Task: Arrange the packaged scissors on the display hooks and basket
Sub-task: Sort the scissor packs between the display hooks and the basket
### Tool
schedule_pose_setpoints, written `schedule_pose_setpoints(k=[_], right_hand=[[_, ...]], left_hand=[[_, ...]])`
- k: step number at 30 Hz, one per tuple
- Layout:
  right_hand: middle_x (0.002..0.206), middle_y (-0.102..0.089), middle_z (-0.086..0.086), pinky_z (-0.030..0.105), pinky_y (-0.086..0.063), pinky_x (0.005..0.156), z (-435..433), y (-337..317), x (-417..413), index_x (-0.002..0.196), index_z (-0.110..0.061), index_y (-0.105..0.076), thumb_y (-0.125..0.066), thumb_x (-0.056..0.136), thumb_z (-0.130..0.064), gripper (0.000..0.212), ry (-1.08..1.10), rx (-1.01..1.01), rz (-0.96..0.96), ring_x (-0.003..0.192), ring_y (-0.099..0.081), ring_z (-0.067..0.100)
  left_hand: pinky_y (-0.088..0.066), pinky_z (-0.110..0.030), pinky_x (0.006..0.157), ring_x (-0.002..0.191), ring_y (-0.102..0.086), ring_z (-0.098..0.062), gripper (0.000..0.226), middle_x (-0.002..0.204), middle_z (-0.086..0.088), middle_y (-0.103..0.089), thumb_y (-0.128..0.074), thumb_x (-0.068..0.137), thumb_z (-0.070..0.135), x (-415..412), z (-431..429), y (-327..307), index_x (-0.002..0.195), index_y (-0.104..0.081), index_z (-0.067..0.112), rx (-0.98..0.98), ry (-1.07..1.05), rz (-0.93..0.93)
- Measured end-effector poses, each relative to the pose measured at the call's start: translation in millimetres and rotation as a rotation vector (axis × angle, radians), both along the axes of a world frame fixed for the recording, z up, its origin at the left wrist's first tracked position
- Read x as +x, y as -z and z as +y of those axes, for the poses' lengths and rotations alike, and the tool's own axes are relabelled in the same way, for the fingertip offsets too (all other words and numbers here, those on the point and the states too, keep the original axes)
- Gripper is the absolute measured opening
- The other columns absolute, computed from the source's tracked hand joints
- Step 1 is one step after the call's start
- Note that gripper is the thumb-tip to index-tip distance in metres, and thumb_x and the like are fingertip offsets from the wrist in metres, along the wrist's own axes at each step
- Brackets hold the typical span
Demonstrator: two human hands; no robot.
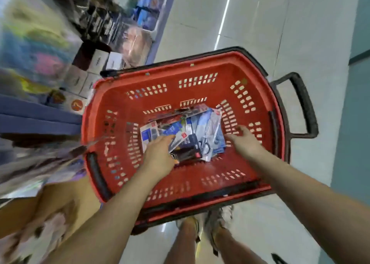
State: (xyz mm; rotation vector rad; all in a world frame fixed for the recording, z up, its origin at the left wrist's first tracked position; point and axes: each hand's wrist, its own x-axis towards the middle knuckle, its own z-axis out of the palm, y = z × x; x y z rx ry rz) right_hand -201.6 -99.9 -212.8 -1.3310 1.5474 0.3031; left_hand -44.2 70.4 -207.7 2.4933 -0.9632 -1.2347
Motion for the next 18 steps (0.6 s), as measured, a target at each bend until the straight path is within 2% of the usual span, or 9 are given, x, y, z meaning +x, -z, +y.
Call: schedule_pose_setpoints(k=[3,5,7,9,11,13,14,16,18], right_hand=[[0.114,-0.058,0.005,0.025,-0.041,0.069,-5.1,88.8,14.9,0.135,-0.007,-0.044,-0.064,0.092,-0.012,0.048,0.004,0.025,0.048,0.095,-0.057,0.022],[0.111,-0.061,0.009,0.026,-0.042,0.067,-6.3,140.6,24.1,0.131,-0.005,-0.043,-0.071,0.085,-0.016,0.055,-0.021,0.060,0.058,0.092,-0.057,0.022],[0.116,-0.064,0.010,0.032,-0.052,0.077,-9.6,193.3,23.1,0.129,-0.006,-0.043,-0.080,0.065,-0.032,0.078,-0.012,0.050,0.053,0.100,-0.064,0.026],[0.123,-0.063,0.010,0.044,-0.053,0.095,-13.5,244.5,10.4,0.132,-0.010,-0.041,-0.083,0.050,-0.048,0.100,-0.050,0.010,0.053,0.111,-0.063,0.030],[0.130,-0.059,0.009,0.048,-0.050,0.101,-14.9,256.5,9.2,0.140,-0.017,-0.032,-0.081,0.038,-0.061,0.121,-0.067,-0.024,0.057,0.118,-0.059,0.031],[0.126,-0.058,0.005,0.047,-0.053,0.095,-14.8,254.0,11.0,0.141,-0.024,-0.029,-0.085,0.039,-0.063,0.123,-0.077,-0.031,0.092,0.113,-0.059,0.029],[0.121,-0.060,0.002,0.045,-0.056,0.087,-15.3,252.0,12.1,0.139,-0.024,-0.034,-0.089,0.040,-0.062,0.119,-0.073,-0.001,0.108,0.107,-0.061,0.027],[0.110,-0.069,0.002,0.042,-0.061,0.071,-17.4,257.2,8.4,0.124,-0.022,-0.053,-0.093,0.026,-0.065,0.114,-0.029,0.092,0.075,0.094,-0.069,0.024],[0.097,-0.075,0.005,0.046,-0.062,0.072,-15.5,259.3,9.5,0.110,-0.015,-0.064,-0.094,0.016,-0.061,0.109,0.060,0.129,0.010,0.082,-0.074,0.026]], left_hand=[[-0.026,-0.035,0.116,0.144,-0.027,-0.027,0.082,0.159,-0.004,-0.029,-0.060,0.079,-0.005,7.2,-20.4,74.7,0.152,-0.031,0.019,0.080,0.205,0.000],[-0.020,-0.036,0.119,0.149,-0.014,-0.024,0.089,0.164,-0.002,-0.014,-0.060,0.079,-0.006,9.7,-33.0,114.9,0.155,-0.020,0.021,0.124,0.361,-0.036],[-0.015,-0.039,0.121,0.151,-0.005,-0.023,0.092,0.165,-0.001,-0.004,-0.059,0.081,-0.006,10.7,-45.4,145.0,0.156,-0.012,0.020,0.130,0.530,-0.083],[-0.009,-0.046,0.122,0.151,-0.001,-0.024,0.093,0.165,0.000,-0.001,-0.060,0.084,-0.005,12.7,-52.9,168.6,0.156,-0.008,0.021,0.147,0.666,-0.138],[-0.012,-0.056,0.118,0.149,-0.009,-0.025,0.080,0.161,-0.003,-0.018,-0.060,0.087,0.001,15.0,-59.7,183.3,0.153,-0.020,0.022,0.161,0.755,-0.175],[-0.021,-0.059,0.109,0.137,-0.025,-0.026,0.050,0.140,-0.001,-0.046,-0.057,0.094,0.014,17.3,-68.2,186.0,0.140,-0.042,0.027,0.118,0.835,-0.264],[-0.022,-0.058,0.107,0.132,-0.030,-0.025,0.039,0.128,0.001,-0.055,-0.055,0.096,0.018,20.2,-72.7,184.1,0.133,-0.050,0.028,0.103,0.868,-0.295],[-0.023,-0.054,0.106,0.126,-0.035,-0.024,0.031,0.116,0.003,-0.060,-0.056,0.094,0.016,27.7,-76.0,178.6,0.121,-0.061,0.030,0.103,0.919,-0.277],[-0.031,-0.046,0.100,0.122,-0.038,-0.024,0.034,0.115,0.005,-0.058,-0.061,0.089,0.014,38.8,-71.0,172.5,0.117,-0.063,0.033,0.095,0.957,-0.194]])
